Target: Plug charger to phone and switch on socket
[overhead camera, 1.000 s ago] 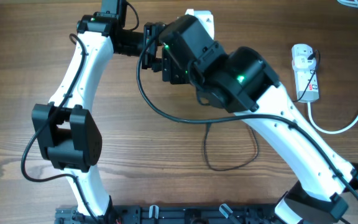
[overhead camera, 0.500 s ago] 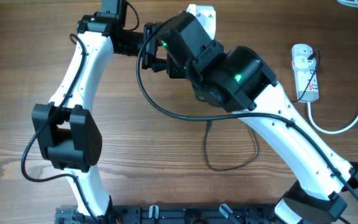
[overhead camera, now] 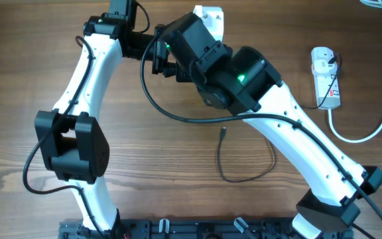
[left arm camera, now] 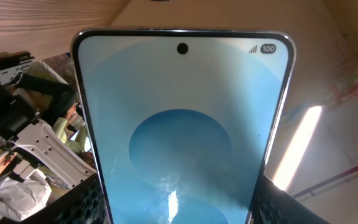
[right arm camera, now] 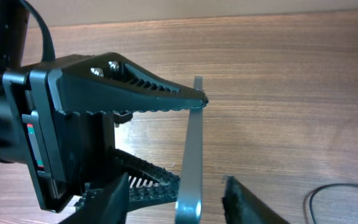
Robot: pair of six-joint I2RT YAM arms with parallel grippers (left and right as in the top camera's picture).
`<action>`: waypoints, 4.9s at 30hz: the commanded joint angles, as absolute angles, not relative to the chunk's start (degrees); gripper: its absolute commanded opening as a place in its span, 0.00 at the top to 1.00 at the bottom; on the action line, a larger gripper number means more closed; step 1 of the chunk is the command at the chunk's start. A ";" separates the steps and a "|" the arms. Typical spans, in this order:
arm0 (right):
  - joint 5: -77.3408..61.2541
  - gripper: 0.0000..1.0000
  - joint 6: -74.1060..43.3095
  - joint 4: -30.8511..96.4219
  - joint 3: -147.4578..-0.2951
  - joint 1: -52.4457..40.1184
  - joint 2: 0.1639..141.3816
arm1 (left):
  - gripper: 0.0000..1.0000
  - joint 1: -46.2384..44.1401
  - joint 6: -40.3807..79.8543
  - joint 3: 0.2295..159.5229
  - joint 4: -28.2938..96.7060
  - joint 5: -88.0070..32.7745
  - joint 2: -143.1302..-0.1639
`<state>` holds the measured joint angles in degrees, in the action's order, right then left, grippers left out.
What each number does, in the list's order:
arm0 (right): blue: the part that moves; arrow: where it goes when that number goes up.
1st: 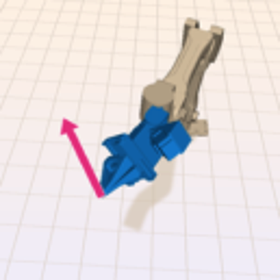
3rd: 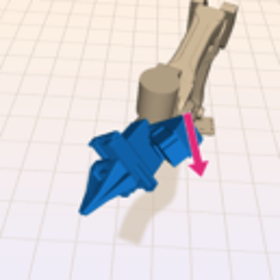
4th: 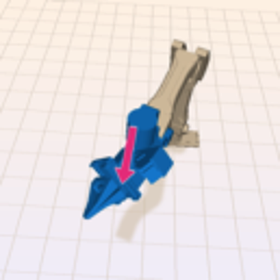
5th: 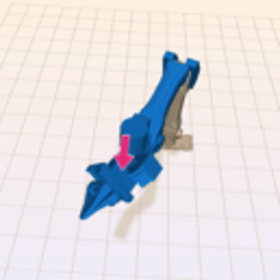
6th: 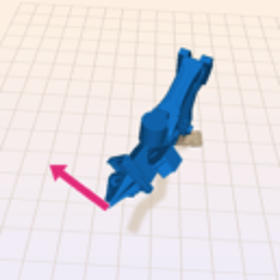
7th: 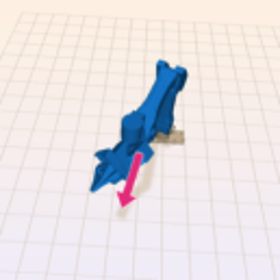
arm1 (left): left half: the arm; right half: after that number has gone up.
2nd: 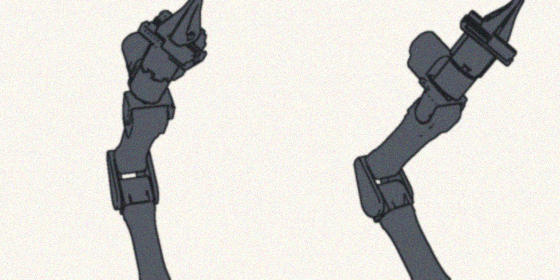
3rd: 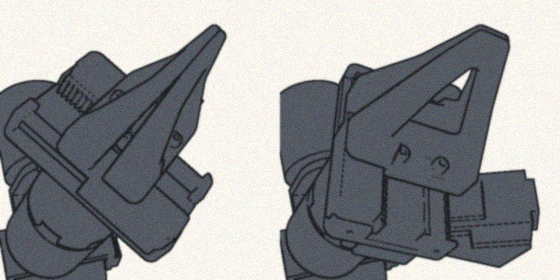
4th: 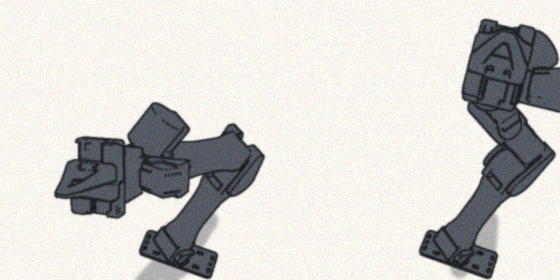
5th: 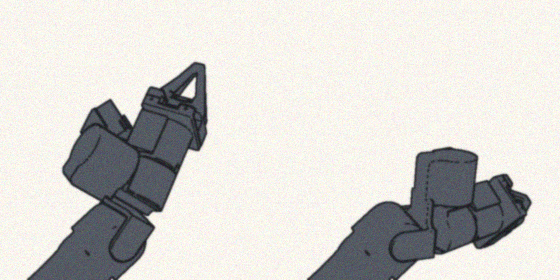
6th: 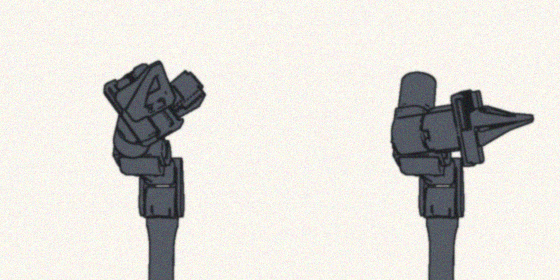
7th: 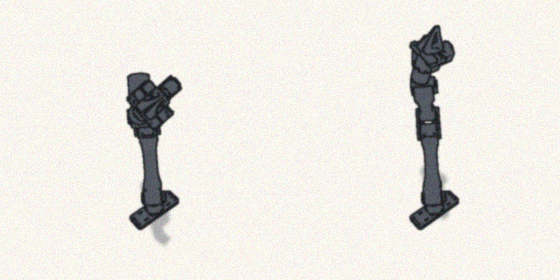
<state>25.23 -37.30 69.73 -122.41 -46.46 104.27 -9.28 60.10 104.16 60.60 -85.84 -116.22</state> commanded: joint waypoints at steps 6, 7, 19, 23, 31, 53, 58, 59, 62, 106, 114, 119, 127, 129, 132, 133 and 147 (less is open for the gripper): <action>27.68 0.61 -37.52 69.41 -123.63 -46.44 105.03 | 0.41 -9.54 58.94 105.45 60.64 -89.14 -114.30; 27.68 0.61 -37.52 69.43 -123.63 -46.44 105.19 | 0.41 -9.54 58.94 105.45 60.64 -89.14 -114.30; 27.70 0.73 -37.52 68.58 -123.61 -46.41 105.91 | 0.40 -9.54 58.94 105.45 60.64 -89.14 -114.30; 27.70 0.80 -37.50 68.60 -123.61 -46.41 105.91 | 0.40 -9.54 58.94 105.45 60.64 -89.14 -114.30; 27.64 0.96 -37.74 68.45 -123.61 -46.44 105.91 | 0.33 -9.54 58.94 105.45 60.64 -89.14 -114.30; 25.50 0.96 -99.37 71.16 -123.66 -42.24 101.25 | 0.38 -9.54 58.98 105.45 60.62 -89.10 -114.32; 21.15 0.96 -106.00 71.18 -123.63 -42.24 101.25 | 0.33 -9.54 60.53 105.45 60.62 -89.12 -114.32; 20.86 0.96 -106.67 71.22 -123.63 -42.24 101.25 | 0.34 -9.54 60.84 105.45 60.62 -89.12 -114.30; 20.88 0.96 -107.07 71.22 -123.63 -42.24 101.25 | 0.37 -9.54 60.93 105.45 60.62 -89.12 -114.30; 21.98 0.00 -53.74 81.10 -123.63 -34.11 98.02 | 0.96 -3.49 51.20 105.45 57.63 -73.69 -114.32; 9.89 0.01 -39.38 90.48 -116.71 -29.63 98.15 | 0.96 1.04 37.69 105.43 64.77 -44.91 -114.32; 1.76 0.01 -35.55 85.89 -105.12 -29.71 98.15 | 0.96 1.04 37.67 105.34 70.54 -22.41 -114.32; -4.56 0.32 -36.05 71.05 -83.74 -29.71 98.15 | 0.96 1.02 37.67 105.34 73.14 -15.75 -114.32; -6.13 0.40 -36.29 66.37 -78.61 -29.71 98.15 | 0.96 0.97 37.69 105.34 73.10 -15.75 -114.32; -6.52 0.43 -36.42 61.12 -73.43 -29.71 98.26 | 0.96 0.97 37.69 105.34 73.12 -15.77 -114.32; -6.52 0.43 -36.45 60.10 -72.23 -29.71 98.48 | 0.96 0.97 37.69 105.34 73.12 -15.77 -114.32; -6.28 0.51 -40.77 55.59 -71.20 -32.99 107.74 | 0.96 0.97 37.69 105.32 73.14 -15.75 -114.32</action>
<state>-5.78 -37.47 56.34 -71.59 -32.14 105.60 0.86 38.59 104.47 73.12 -16.10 -116.22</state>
